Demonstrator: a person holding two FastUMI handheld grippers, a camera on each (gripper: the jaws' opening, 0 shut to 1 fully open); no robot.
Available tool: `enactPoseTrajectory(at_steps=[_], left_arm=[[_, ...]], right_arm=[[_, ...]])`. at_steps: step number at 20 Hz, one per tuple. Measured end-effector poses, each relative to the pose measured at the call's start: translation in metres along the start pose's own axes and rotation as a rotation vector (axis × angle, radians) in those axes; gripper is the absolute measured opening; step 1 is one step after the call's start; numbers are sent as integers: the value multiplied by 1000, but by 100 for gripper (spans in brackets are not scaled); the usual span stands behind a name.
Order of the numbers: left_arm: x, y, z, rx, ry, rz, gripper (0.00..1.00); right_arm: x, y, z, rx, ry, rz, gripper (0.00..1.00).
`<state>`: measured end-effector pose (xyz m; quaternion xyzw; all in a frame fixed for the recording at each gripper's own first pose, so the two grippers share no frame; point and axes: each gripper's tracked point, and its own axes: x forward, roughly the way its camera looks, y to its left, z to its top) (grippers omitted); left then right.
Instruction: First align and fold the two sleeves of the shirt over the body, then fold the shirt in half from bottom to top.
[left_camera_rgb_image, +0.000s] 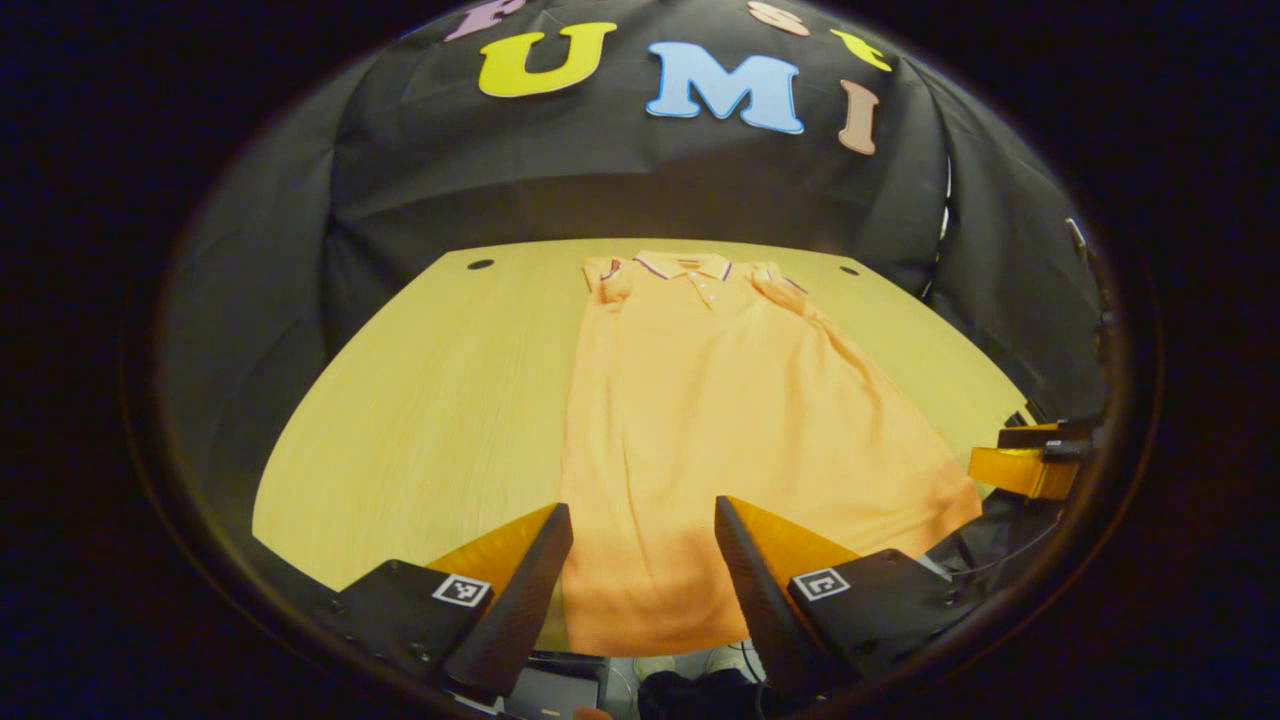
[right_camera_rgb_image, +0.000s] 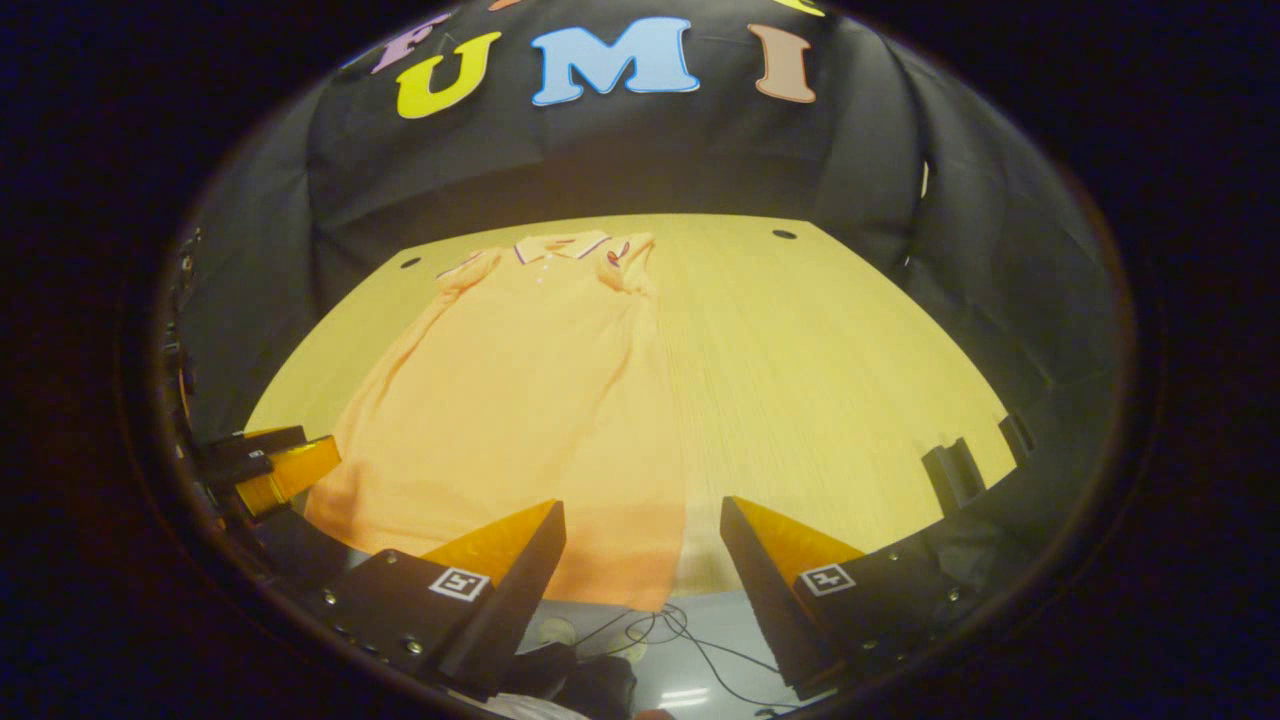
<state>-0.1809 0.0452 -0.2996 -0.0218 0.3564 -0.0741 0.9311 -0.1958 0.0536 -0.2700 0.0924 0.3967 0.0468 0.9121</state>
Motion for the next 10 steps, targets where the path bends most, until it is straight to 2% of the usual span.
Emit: enactPoseTrajectory(at_steps=[1, 2, 10], left_arm=[[-2, 1, -7, 4, 12, -2, 94], [-3, 2, -14, 4, 22, -3, 94], [-8, -2, -49, 21, 62, -3, 94]], right_arm=[[2, 0, -5, -2, 14, 0, 94], [5, -1, -9, -2, 27, -2, 97], [19, 4, -33, 0, 96, 11, 97]])
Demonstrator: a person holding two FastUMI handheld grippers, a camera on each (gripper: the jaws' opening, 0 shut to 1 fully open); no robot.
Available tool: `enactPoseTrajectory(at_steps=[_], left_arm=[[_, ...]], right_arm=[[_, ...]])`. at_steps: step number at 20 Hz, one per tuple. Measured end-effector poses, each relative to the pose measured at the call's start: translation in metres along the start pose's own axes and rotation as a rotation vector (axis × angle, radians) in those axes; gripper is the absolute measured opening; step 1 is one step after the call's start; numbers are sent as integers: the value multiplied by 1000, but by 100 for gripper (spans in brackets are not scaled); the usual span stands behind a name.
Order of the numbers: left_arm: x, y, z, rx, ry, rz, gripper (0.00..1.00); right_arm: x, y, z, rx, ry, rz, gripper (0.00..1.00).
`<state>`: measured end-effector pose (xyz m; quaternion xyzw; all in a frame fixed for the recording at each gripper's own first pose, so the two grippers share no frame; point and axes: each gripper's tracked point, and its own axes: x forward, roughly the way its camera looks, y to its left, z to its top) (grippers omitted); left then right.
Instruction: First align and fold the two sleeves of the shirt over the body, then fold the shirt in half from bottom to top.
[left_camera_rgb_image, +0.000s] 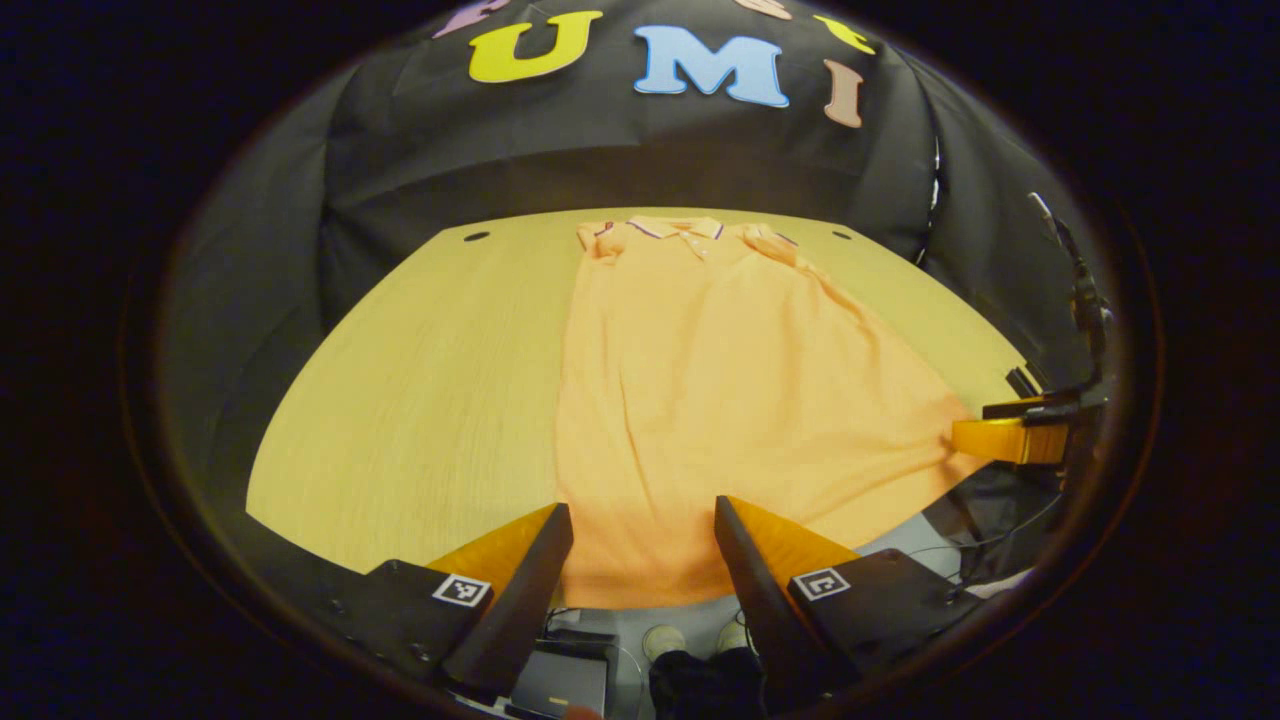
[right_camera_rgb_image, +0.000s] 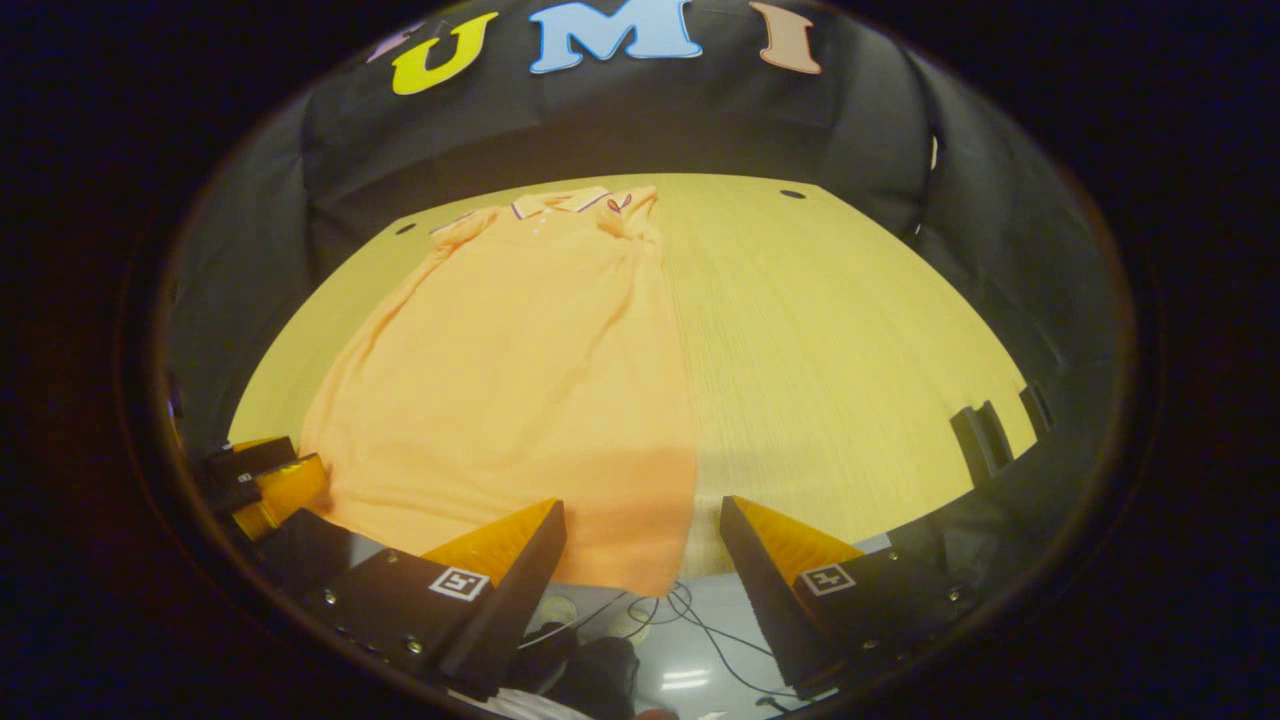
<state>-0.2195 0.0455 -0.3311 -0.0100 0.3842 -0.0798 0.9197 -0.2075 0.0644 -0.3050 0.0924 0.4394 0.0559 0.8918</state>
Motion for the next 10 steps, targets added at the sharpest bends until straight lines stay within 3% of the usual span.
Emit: enactPoseTrajectory(at_steps=[8, 9, 10], left_arm=[[3, 0, -4, 42, -14, 29, 95], [3, 0, -3, 39, -12, 28, 94], [4, -1, -4, 43, -11, 23, 94]], right_arm=[[3, 10, -8, -38, 5, 2, 97], [1, 11, -9, -38, 3, 3, 95], [3, 14, -10, -41, 3, 6, 83]])
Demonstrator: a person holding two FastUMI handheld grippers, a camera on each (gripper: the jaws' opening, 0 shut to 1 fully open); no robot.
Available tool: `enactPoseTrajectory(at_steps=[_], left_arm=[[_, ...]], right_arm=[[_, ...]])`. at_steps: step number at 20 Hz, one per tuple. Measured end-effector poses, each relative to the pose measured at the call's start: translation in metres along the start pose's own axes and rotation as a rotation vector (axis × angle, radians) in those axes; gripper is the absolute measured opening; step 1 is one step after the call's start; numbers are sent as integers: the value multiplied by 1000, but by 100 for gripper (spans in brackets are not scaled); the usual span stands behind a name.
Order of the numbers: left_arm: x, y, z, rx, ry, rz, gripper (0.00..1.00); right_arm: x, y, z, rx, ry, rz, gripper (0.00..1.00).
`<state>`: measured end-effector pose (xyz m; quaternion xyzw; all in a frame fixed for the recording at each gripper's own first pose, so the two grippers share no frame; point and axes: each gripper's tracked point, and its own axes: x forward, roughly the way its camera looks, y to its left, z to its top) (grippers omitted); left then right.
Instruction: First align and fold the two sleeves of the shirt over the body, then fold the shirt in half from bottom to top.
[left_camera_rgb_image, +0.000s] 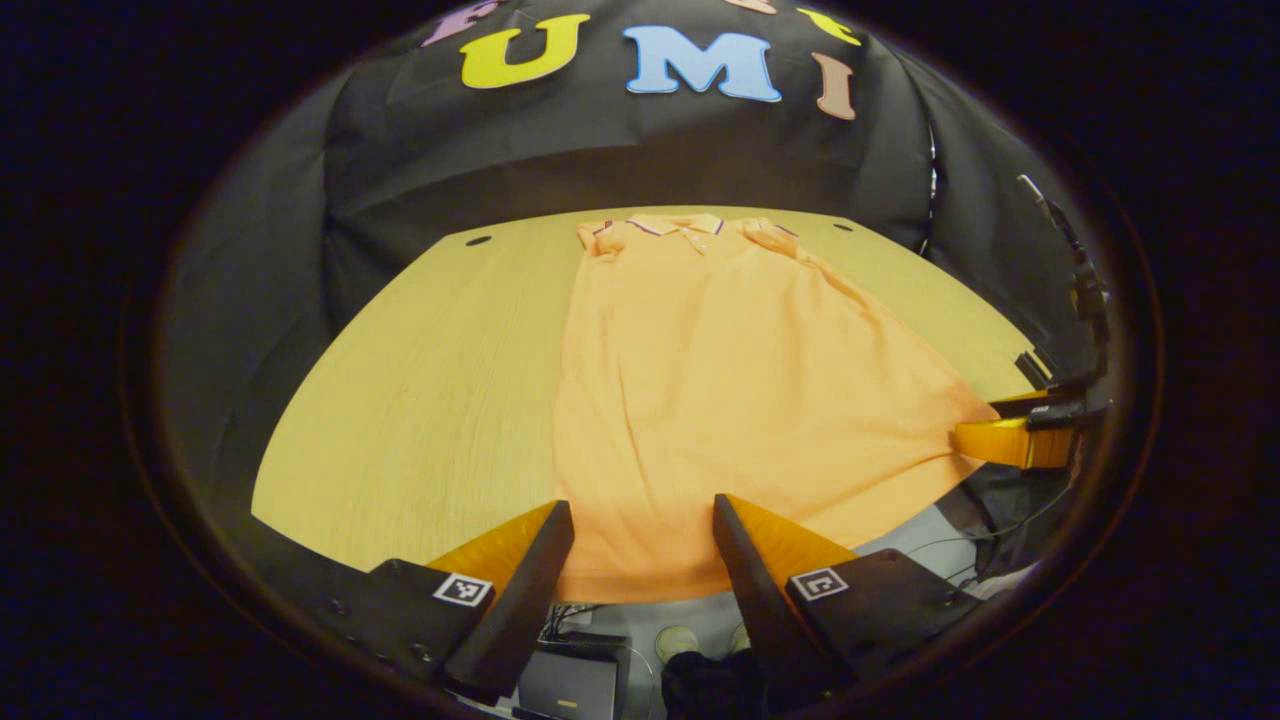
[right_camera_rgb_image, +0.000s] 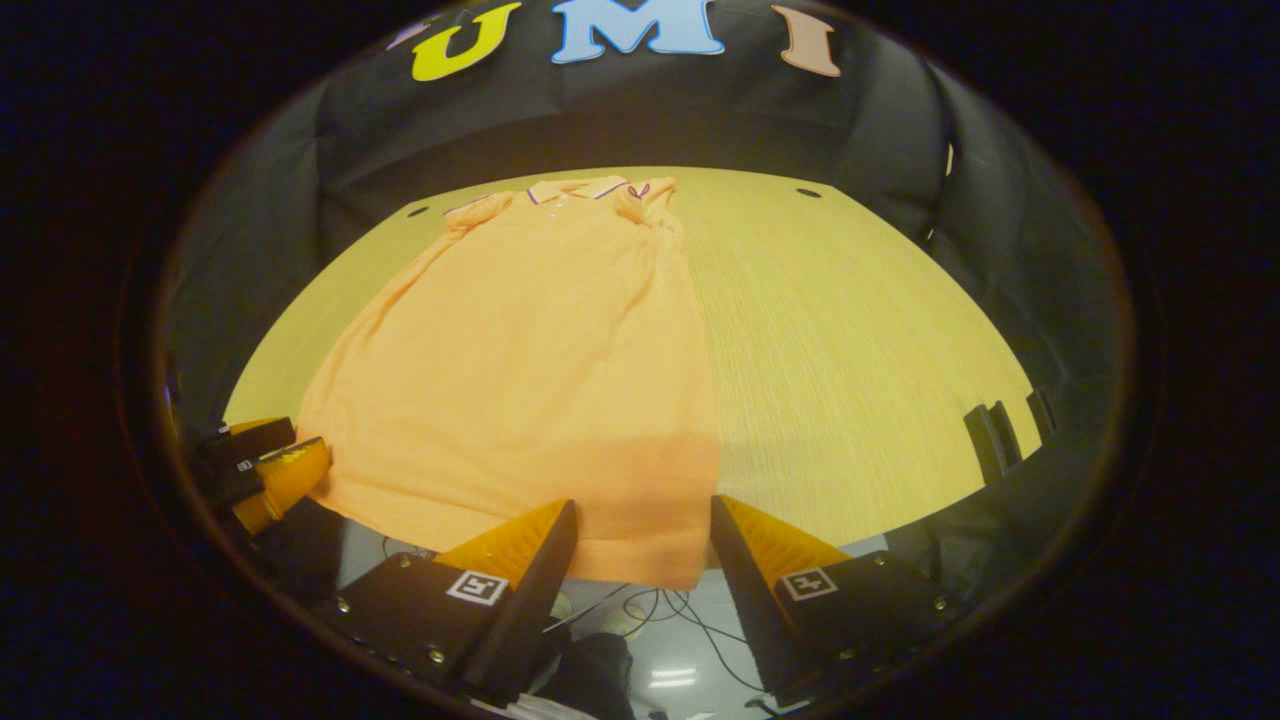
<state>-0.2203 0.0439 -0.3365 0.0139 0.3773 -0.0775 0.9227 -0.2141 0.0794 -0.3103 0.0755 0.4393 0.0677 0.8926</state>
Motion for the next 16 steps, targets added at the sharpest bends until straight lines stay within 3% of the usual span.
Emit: enactPoseTrajectory(at_steps=[1, 2, 5, 6, 7, 8, 10, 11, 12, 16], left_arm=[[0, -1, 0, 2, -1, -1, 92], [1, -4, 1, 1, -2, -4, 77], [0, -16, 1, 19, -11, -29, 54], [2, -18, 1, 21, -13, -34, 37], [2, -20, 1, 21, -16, -37, 29], [2, -20, 0, 15, -12, -30, 14], [3, -20, 1, 4, -2, -23, 13], [5, -19, 5, -22, 5, -12, 13], [5, -19, 4, -36, 5, -7, 6], [-1, -16, 7, -86, 19, 34, 6]], right_arm=[[0, 2, 0, -1, -3, 1, 80], [0, 5, -1, 4, -3, 5, 69], [1, 12, 0, 12, -6, 17, 46], [1, 14, 0, 19, -5, 21, 33], [1, 14, -1, 11, -1, 30, 32], [1, 14, -1, 4, 3, 40, 29], [-1, 16, -4, 27, 19, 64, 23], [-7, 18, -3, 44, 17, 87, 6], [-1, 19, -5, 42, 29, 109, 5], [-8, 19, 8, 50, -13, 167, 0]])
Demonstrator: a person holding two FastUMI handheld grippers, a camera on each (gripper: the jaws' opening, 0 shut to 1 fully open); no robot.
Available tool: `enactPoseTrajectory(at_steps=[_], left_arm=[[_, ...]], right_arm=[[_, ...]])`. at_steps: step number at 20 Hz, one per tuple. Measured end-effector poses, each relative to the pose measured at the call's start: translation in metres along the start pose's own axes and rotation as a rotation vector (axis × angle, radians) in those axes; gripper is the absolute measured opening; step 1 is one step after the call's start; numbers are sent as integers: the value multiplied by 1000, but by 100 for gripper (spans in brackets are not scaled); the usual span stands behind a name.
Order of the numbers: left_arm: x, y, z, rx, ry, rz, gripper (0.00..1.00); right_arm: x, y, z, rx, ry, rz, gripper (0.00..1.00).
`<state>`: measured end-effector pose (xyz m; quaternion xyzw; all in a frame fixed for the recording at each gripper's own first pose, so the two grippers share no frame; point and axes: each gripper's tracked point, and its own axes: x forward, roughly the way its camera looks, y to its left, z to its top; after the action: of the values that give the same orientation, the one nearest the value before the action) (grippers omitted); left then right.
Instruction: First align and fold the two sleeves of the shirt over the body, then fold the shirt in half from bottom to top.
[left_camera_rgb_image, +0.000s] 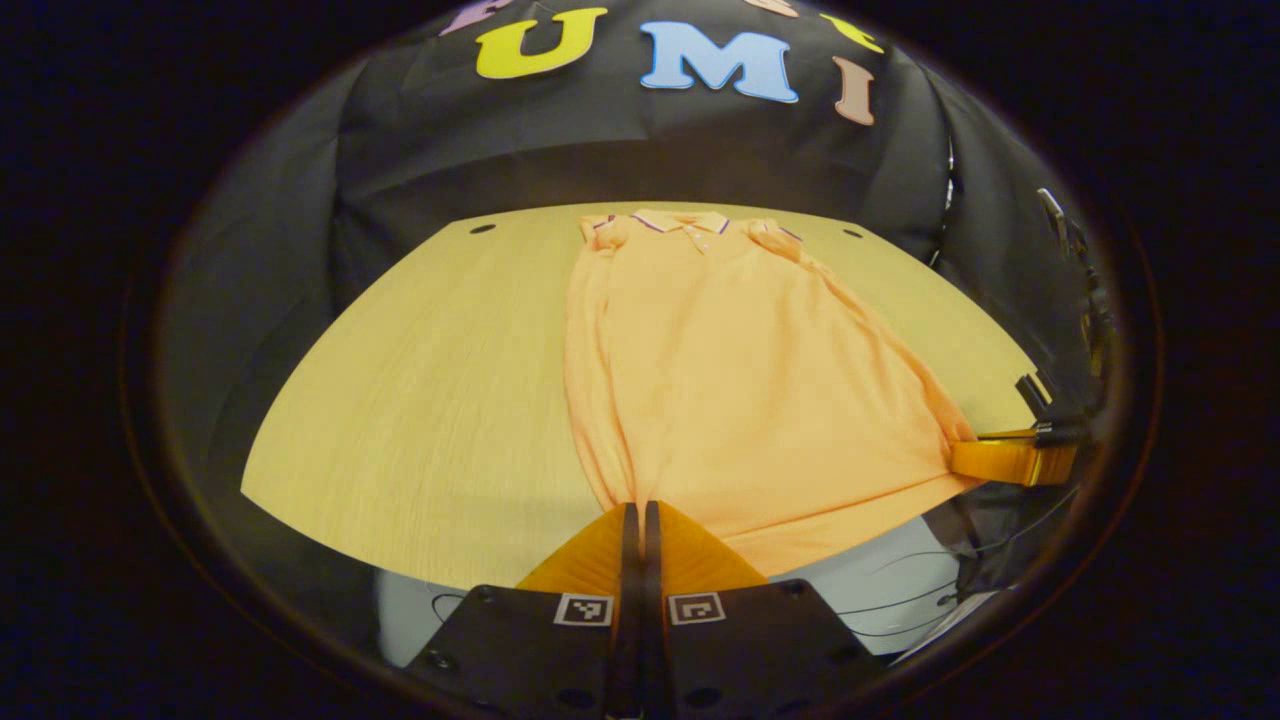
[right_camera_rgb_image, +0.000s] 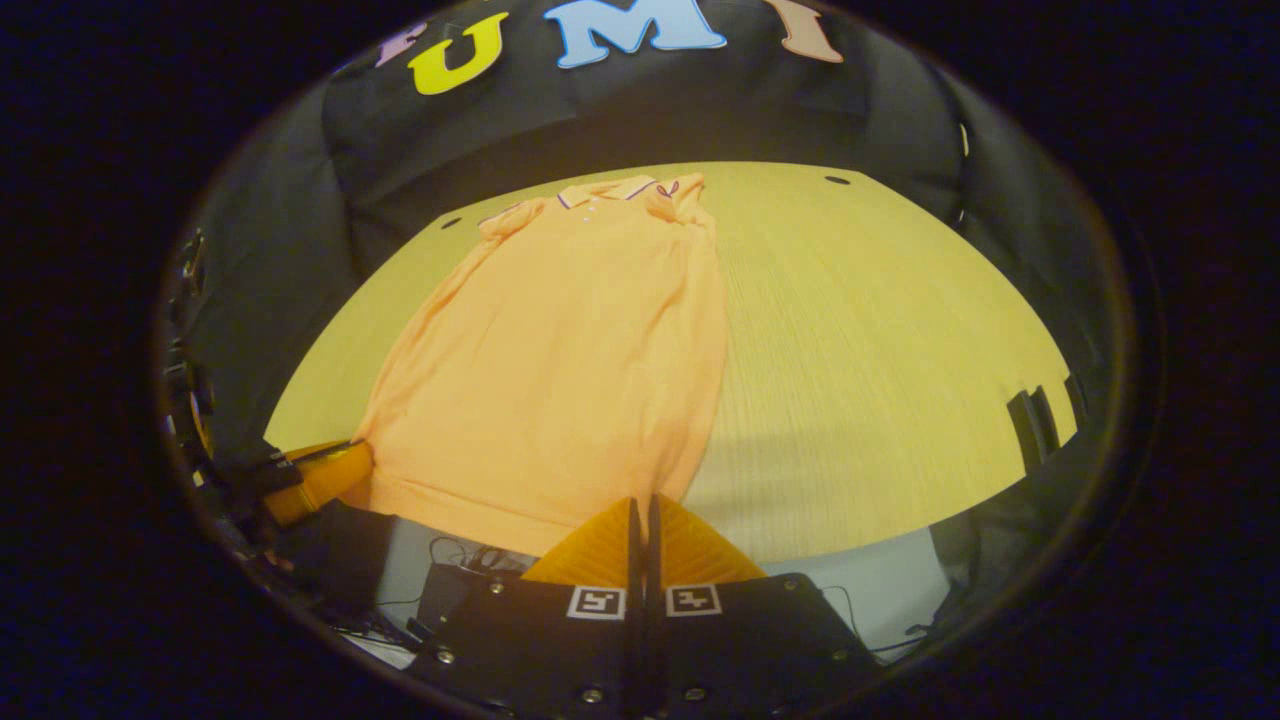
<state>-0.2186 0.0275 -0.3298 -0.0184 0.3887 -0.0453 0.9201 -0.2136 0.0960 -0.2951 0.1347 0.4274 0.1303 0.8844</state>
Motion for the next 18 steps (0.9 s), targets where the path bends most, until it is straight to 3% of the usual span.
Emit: enactPoseTrajectory(at_steps=[8, 13, 18], left_arm=[[-21, -9, 64, -41, -89, 9, 6], [-5, -12, 135, -55, -175, -29, 6], [26, -5, 199, -59, -214, -60, 6]], right_arm=[[-34, 4, 81, -17, -160, 49, 1], [-42, 1, 151, -19, -250, 27, 0], [-20, 2, 206, -31, -286, -11, 0]])
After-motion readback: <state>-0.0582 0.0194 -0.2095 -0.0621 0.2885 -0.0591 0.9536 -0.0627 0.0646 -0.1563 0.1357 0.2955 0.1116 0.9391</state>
